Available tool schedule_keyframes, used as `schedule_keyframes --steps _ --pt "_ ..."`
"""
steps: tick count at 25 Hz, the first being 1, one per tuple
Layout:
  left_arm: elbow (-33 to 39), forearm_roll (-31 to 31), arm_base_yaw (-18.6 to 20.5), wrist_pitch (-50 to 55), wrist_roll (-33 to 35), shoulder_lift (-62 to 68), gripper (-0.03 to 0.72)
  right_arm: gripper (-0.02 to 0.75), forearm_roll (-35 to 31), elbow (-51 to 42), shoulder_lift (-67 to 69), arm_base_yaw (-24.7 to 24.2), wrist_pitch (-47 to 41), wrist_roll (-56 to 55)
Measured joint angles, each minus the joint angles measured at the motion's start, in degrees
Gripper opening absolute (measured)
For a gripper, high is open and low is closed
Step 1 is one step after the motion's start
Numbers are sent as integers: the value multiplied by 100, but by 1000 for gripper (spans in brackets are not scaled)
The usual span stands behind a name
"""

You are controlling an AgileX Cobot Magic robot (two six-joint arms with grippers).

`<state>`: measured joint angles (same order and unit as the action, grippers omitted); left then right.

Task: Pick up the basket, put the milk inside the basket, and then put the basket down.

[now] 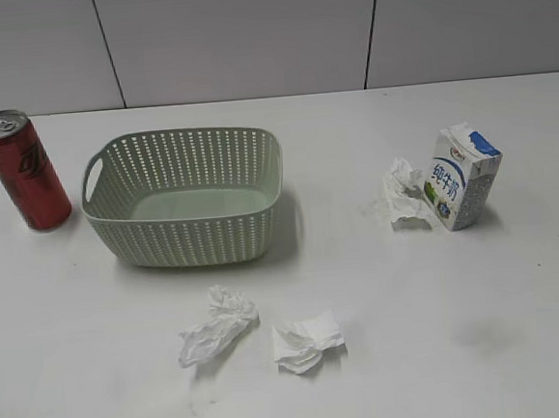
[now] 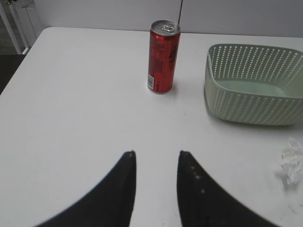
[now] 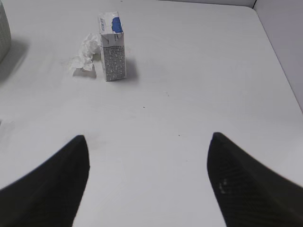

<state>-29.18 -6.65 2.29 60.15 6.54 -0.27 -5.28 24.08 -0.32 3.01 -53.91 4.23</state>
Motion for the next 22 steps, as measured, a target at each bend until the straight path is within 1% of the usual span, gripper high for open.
schedule_keyframes --steps 22 --pt "0 0 0 0 0 0 236 591 -2 0 0 0 0 0"
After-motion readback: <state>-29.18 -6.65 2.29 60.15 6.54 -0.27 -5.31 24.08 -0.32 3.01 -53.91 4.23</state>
